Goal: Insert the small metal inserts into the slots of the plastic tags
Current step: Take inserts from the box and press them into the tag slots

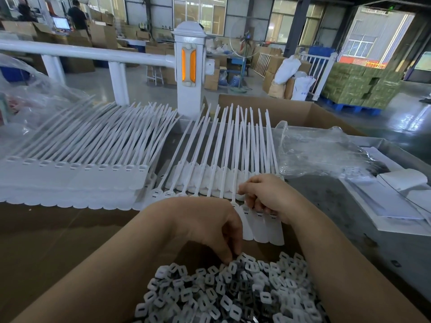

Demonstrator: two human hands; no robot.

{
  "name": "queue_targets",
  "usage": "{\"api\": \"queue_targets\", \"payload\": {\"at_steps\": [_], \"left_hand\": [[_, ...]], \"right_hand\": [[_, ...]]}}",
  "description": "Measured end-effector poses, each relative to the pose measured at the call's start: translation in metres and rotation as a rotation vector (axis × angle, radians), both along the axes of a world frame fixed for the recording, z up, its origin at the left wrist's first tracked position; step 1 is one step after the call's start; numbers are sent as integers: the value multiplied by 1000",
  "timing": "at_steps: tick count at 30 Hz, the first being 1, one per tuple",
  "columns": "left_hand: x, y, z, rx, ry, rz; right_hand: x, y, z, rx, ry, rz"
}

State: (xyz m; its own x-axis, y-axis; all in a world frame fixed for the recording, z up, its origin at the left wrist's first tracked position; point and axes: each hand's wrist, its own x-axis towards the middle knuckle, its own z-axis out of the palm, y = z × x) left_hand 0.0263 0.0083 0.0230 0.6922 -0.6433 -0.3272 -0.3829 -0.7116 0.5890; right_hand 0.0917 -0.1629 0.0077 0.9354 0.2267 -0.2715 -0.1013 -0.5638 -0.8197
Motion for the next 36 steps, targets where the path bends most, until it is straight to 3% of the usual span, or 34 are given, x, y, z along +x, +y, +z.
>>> {"api": "queue_targets", "payload": {"at_steps": [19,23,26,31,36], "left_hand": [[-3,-4,2,91,-16,24],[-1,0,4,-48,5,61],[5,6,-1,-242,-24,219],[14,12,-16,-241,-327,363],[15,17,-17,-248,-274,364]], "right_hand": [[2,-5,0,68,44,-12],[2,-7,0,90,42,5],[2,-8,0,99,11,38],[4,-8,-2,91,-13,54],[5,-9,-3,93,-3,62]]}}
